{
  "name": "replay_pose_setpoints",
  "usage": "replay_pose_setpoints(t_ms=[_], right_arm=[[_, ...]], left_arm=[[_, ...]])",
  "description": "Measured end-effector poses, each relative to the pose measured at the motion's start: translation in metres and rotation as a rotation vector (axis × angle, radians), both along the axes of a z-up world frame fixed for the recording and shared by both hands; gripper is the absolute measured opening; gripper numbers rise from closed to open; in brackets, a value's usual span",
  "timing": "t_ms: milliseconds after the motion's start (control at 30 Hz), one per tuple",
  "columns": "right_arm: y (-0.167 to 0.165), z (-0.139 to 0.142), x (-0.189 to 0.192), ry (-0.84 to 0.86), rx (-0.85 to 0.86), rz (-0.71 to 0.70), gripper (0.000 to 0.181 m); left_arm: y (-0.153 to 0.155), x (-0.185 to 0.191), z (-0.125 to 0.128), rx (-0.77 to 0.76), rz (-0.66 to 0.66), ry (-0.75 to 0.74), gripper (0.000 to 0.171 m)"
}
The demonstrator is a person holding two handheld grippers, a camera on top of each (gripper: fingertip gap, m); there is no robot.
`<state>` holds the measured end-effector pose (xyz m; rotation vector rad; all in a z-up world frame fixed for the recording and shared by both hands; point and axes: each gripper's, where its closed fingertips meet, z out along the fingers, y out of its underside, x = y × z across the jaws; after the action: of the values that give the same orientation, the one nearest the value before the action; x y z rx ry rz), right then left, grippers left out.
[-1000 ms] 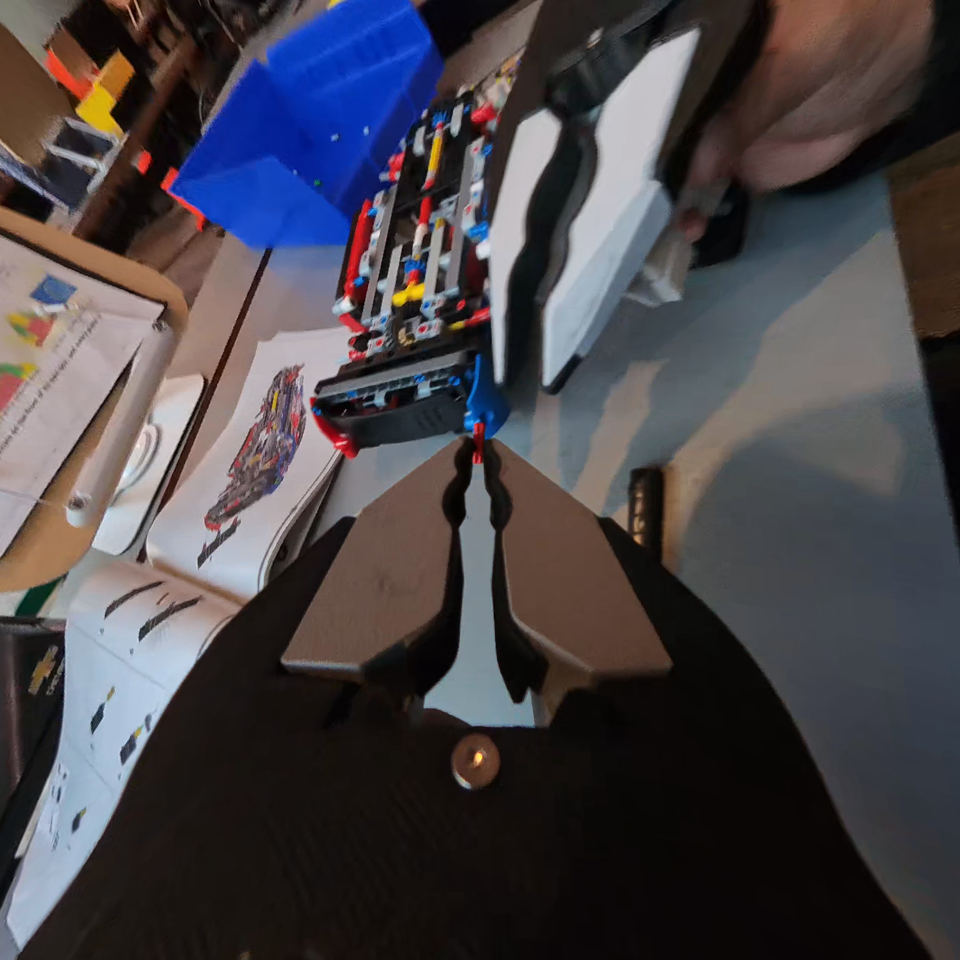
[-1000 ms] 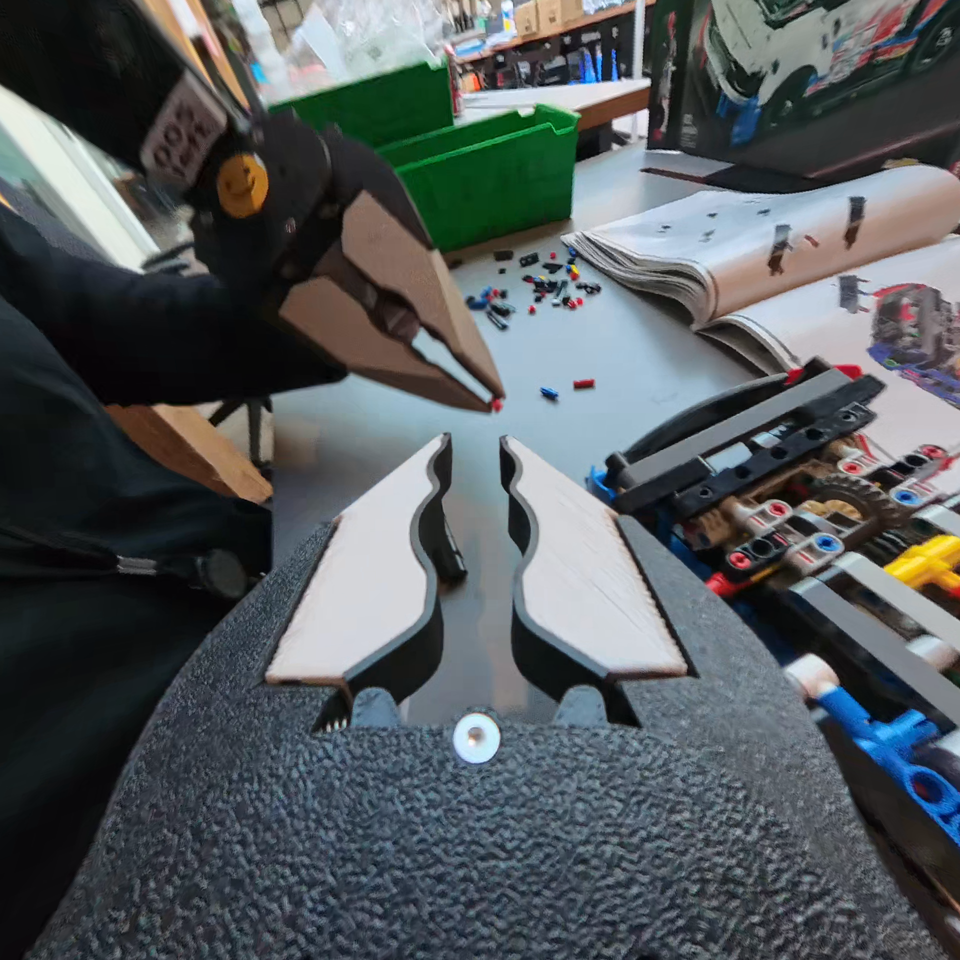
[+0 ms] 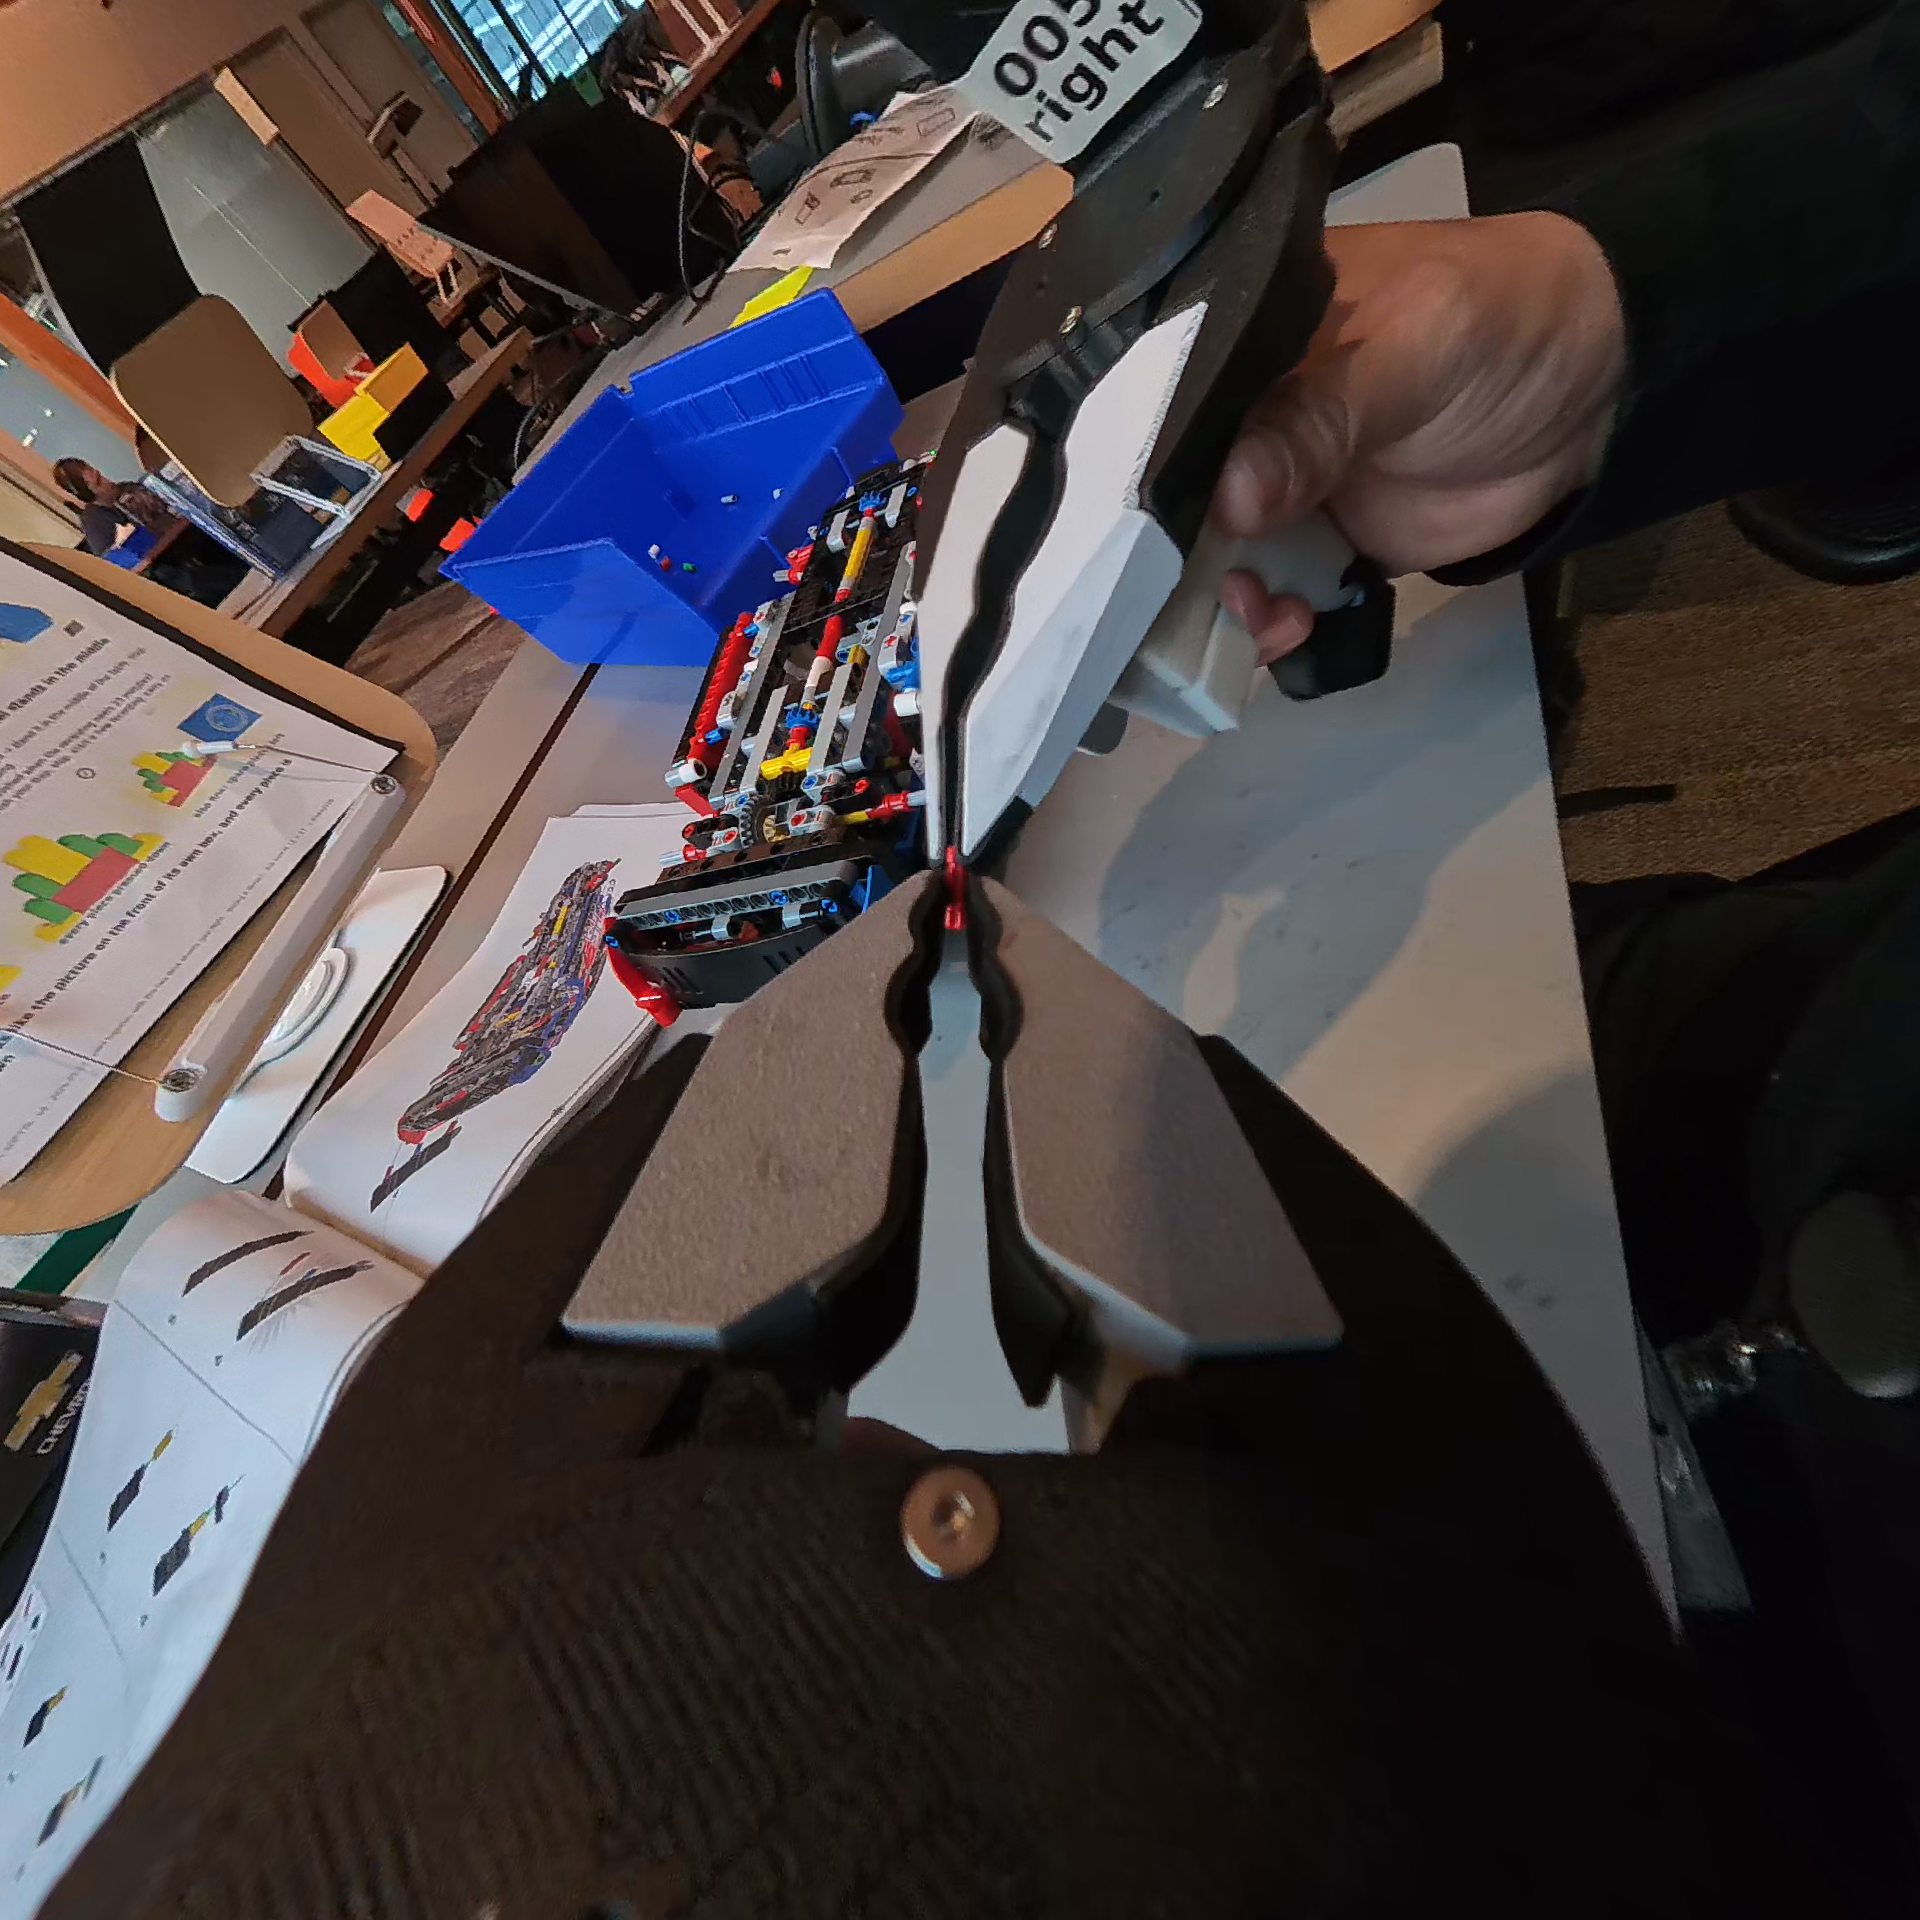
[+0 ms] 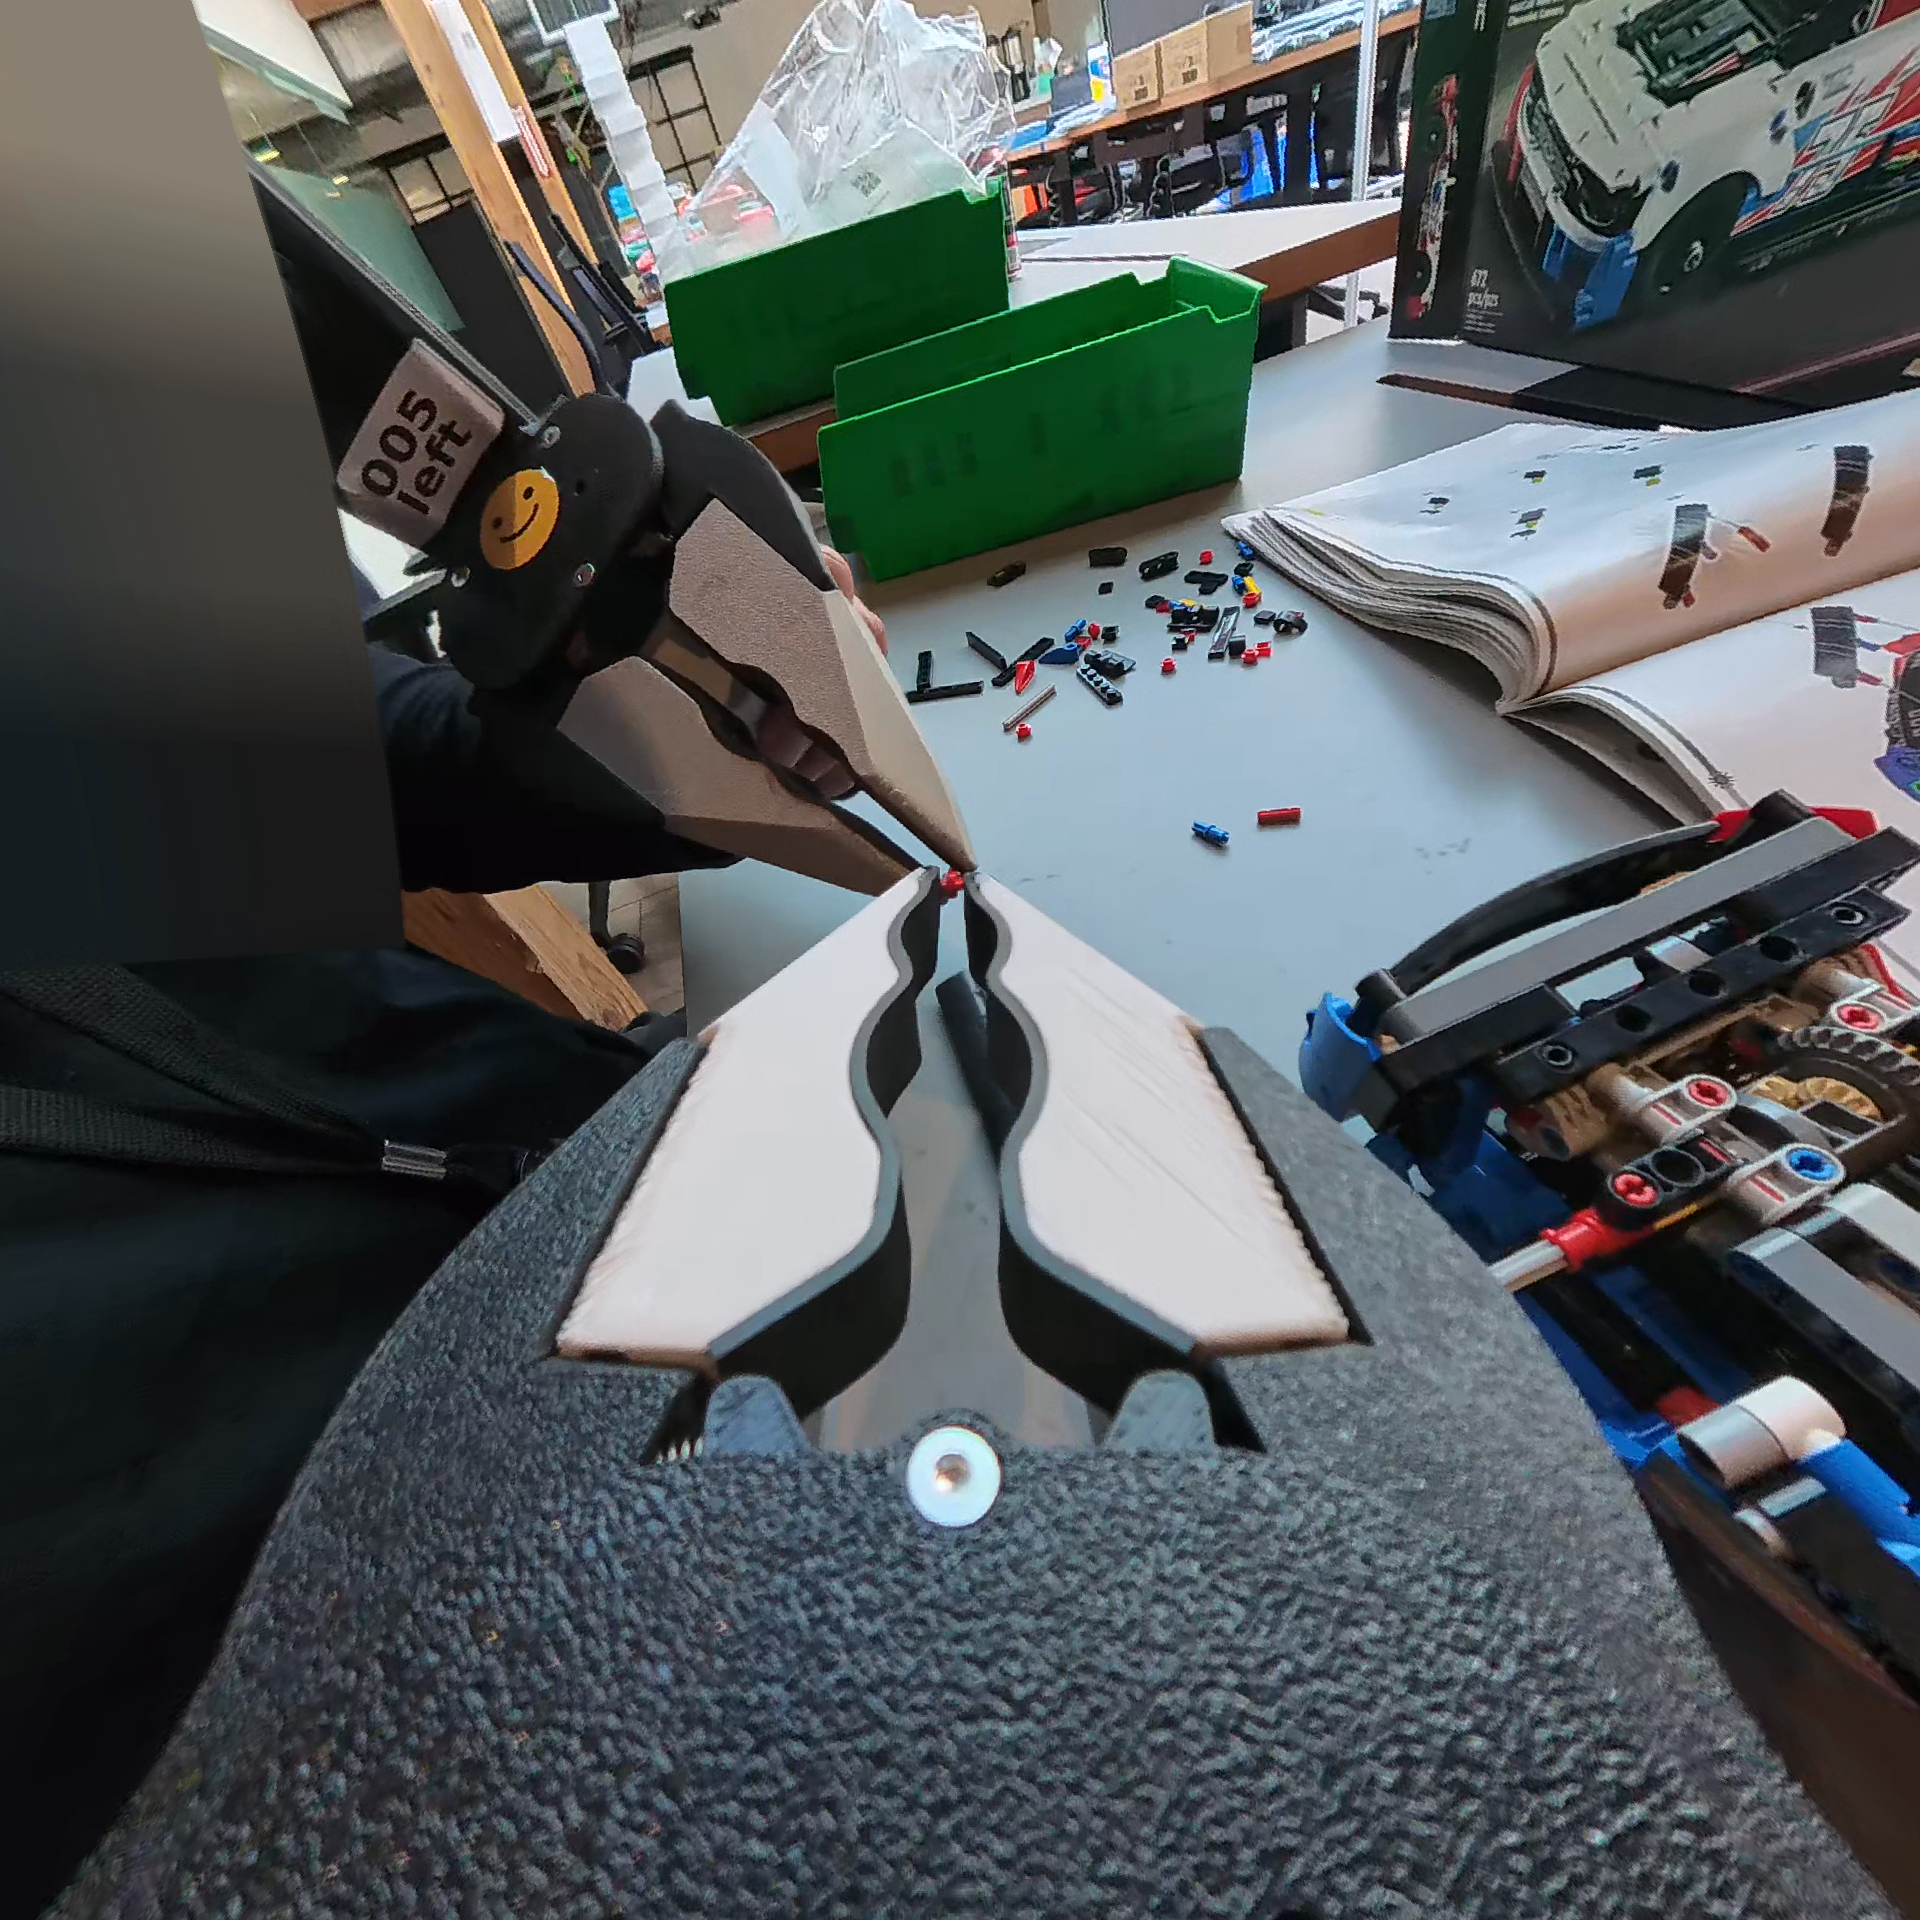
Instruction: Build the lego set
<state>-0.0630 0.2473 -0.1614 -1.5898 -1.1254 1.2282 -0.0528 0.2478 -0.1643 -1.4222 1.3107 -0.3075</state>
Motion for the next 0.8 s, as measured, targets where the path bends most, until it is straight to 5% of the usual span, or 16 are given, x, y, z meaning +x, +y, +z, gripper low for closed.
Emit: replay_pose_setpoints(t_ms=[167, 267, 367, 467, 533, 700, 800], right_arm=[[0.004, -0.006, 0.003, -0.04, -0.021, -0.013, 0.004], [0.01, -0.024, 0.018, -0.134, -0.032, -0.02, 0.004], [0.004, -0.052, 0.032, -0.253, -0.015, 0.032, 0.004], [-0.005, -0.078, 0.04, -0.378, 0.051, 0.091, 0.004], [-0.011, -0.091, 0.042, -0.438, 0.102, 0.125, 0.004], [-0.025, -0.11, 0.05, -0.561, 0.204, 0.226, 0.004], [-0.026, -0.113, 0.056, -0.593, 0.228, 0.227, 0.005]], left_arm=[[-0.002, -0.001, -0.007, -0.179, -0.033, -0.037, 0.005], [-0.01, -0.008, -0.037, -0.456, -0.074, 0.016, 0.026], [-0.013, -0.022, -0.079, -0.579, -0.059, 0.19, 0.026], [-0.013, -0.036, -0.11, -0.583, -0.06, 0.383, 0.02], [-0.014, -0.034, -0.109, -0.548, -0.146, 0.413, 0.013], [-0.024, -0.037, -0.109, -0.362, -0.53, 0.632, 0.013], [-0.02, -0.038, -0.109, -0.265, -0.636, 0.795, 0.013]])
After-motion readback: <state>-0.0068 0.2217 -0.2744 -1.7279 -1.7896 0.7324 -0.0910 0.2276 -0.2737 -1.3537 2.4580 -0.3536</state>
